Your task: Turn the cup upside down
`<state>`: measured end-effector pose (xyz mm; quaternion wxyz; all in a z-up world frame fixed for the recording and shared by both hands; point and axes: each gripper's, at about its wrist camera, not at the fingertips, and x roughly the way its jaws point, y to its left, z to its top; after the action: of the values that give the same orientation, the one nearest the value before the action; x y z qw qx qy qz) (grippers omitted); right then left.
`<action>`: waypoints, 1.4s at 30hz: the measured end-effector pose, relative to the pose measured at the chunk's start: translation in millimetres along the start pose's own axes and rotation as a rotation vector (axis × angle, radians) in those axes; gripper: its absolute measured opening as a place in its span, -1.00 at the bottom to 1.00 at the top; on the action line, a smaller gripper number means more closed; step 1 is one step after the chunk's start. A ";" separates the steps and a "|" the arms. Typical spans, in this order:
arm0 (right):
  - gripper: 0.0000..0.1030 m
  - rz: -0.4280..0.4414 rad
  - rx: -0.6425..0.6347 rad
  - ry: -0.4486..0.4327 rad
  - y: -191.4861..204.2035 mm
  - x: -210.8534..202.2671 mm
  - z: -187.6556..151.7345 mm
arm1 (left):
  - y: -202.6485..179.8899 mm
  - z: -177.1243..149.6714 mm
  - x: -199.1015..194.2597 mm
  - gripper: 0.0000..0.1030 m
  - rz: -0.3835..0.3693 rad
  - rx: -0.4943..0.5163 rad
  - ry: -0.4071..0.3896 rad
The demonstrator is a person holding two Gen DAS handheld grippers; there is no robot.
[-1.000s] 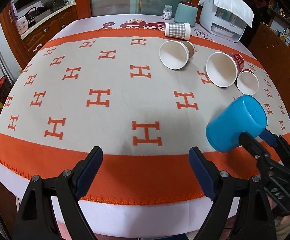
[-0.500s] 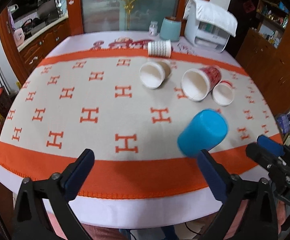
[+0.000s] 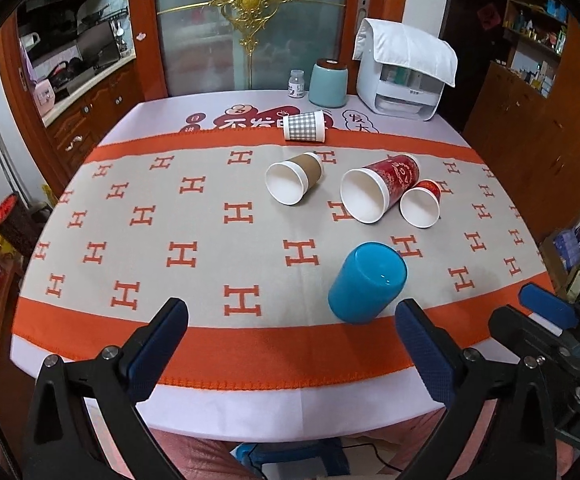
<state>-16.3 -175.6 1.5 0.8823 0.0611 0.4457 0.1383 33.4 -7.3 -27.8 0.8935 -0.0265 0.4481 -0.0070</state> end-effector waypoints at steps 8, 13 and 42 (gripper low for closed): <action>0.39 -0.014 -0.008 -0.060 11.5 -38.1 0.1 | -14.1 -0.7 -30.0 0.98 -0.007 0.026 -0.072; 0.39 -0.029 -0.019 -0.090 16.1 -52.7 -1.0 | -17.5 -4.0 -42.0 0.98 0.017 0.017 -0.112; 0.45 -0.080 0.000 -0.112 10.7 -60.4 -4.9 | -11.6 -8.7 -43.4 0.98 0.054 -0.017 -0.120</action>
<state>-56.4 -183.4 47.5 0.9108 0.0508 0.3975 0.0991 0.6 -17.6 2.3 0.9185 -0.0225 0.3943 0.0225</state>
